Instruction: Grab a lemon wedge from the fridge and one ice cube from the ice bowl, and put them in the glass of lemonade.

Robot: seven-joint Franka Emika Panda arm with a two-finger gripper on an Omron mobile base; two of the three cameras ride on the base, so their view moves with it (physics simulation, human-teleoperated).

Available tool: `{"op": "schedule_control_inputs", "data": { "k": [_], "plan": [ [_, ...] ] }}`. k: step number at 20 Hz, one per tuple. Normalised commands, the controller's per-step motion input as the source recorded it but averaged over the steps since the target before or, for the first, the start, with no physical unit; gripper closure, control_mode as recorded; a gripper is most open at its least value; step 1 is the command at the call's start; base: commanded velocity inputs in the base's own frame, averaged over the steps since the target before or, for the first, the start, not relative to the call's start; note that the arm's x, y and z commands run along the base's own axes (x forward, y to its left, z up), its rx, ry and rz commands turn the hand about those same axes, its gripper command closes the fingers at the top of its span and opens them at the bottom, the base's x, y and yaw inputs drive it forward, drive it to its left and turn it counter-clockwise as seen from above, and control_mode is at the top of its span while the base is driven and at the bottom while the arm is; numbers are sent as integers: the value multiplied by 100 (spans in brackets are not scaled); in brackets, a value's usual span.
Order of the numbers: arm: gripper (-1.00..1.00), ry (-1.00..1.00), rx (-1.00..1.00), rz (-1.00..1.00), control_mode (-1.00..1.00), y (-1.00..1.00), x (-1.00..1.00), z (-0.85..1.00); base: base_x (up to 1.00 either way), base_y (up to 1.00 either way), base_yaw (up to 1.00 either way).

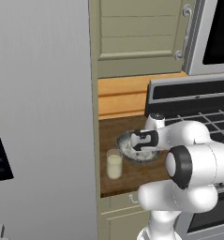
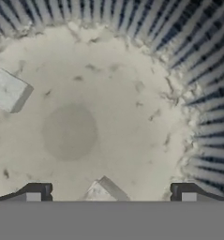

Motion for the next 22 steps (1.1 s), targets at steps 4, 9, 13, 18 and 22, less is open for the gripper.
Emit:
{"op": "schedule_control_inputs", "data": {
  "k": [4, 9, 13, 18, 22],
  "plan": [
    [-100, 5, 0, 0, -100, -6, -18, -1, 0, 0, 0],
    [-100, 1, 0, 0, -100, 0, 0, -7, 0, 0, 0],
    [-100, 0, 0, 0, -100, 0, 0, -9, 0, 0, 0],
    [-100, 0, 0, 0, -100, 0, 4, -29, 0, 0, 0],
    [-100, 0, 0, 0, -100, 0, 0, -2, 0, 0, 0]
  ]
}}
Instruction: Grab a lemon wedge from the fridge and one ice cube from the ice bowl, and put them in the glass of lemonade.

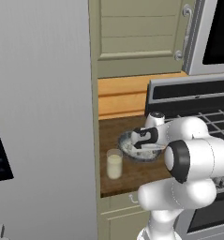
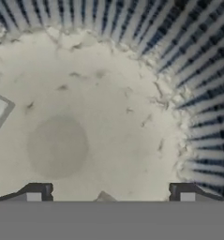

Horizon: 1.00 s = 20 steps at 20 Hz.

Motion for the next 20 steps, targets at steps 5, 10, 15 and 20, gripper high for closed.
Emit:
{"op": "schedule_control_inputs", "data": {
  "k": [5, 10, 15, 20],
  "plan": [
    [-100, 0, 0, 0, -100, -4, -13, 0, 0, 0, 0],
    [-100, 0, 0, 0, -100, -4, -50, 0, 0, 0, 0],
    [-100, 0, 0, 0, -100, 0, -28, 0, 0, 0, 0],
    [-100, 3, 0, 0, -100, 0, 0, -17, 0, 0, 0]
  ]
}}
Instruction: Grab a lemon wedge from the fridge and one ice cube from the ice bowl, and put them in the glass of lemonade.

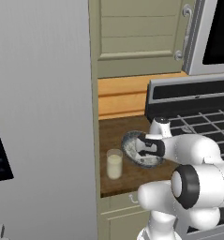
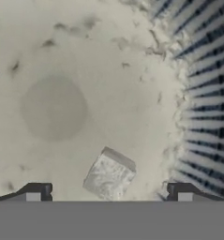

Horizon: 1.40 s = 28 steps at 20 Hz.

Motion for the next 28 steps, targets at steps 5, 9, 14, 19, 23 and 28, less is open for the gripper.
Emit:
{"op": "schedule_control_inputs", "data": {
  "k": [5, 9, 14, 19, 23, 28],
  "plan": [
    [-100, 1, 0, 0, -100, 0, 13, -15, 0, 0, 0],
    [-100, 0, 0, 0, -100, 0, 14, -35, 0, 0, 0],
    [-100, 0, 0, 0, -100, 0, 0, -2, 0, 0, 0],
    [100, 0, 0, 0, -100, 0, 0, -4, 0, 0, 0],
    [100, 1, 0, 0, -100, 0, 0, -8, 0, 0, 0],
    [100, 2, 0, 0, -100, 0, 0, 0, 0, 0, 0]
  ]
}}
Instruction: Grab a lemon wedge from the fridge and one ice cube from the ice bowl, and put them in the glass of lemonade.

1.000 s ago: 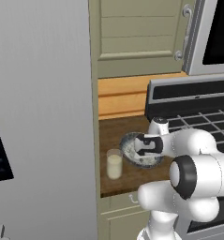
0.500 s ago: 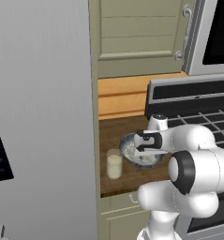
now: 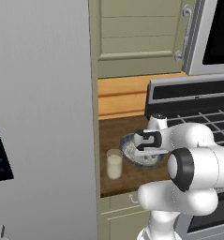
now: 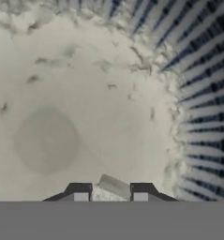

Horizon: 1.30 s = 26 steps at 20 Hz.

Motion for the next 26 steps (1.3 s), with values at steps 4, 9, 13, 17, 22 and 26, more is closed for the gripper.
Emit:
{"op": "schedule_control_inputs", "data": {
  "k": [4, 9, 13, 17, 22, 26],
  "plan": [
    [100, 4, 0, 0, -100, 0, 0, 0, 0, 0, 0],
    [100, 5, -1, 0, -100, 0, 0, 18, 0, 0, 0],
    [100, 0, 2, 3, -100, 0, 0, 32, 0, 0, 0],
    [100, -1, 4, 6, -100, 8, -2, 36, 0, 0, 0],
    [100, -9, 7, 5, -100, 2, -18, 30, 0, 0, 0],
    [100, -11, 5, 3, -100, 0, -25, 22, 0, 0, 0]
  ]
}}
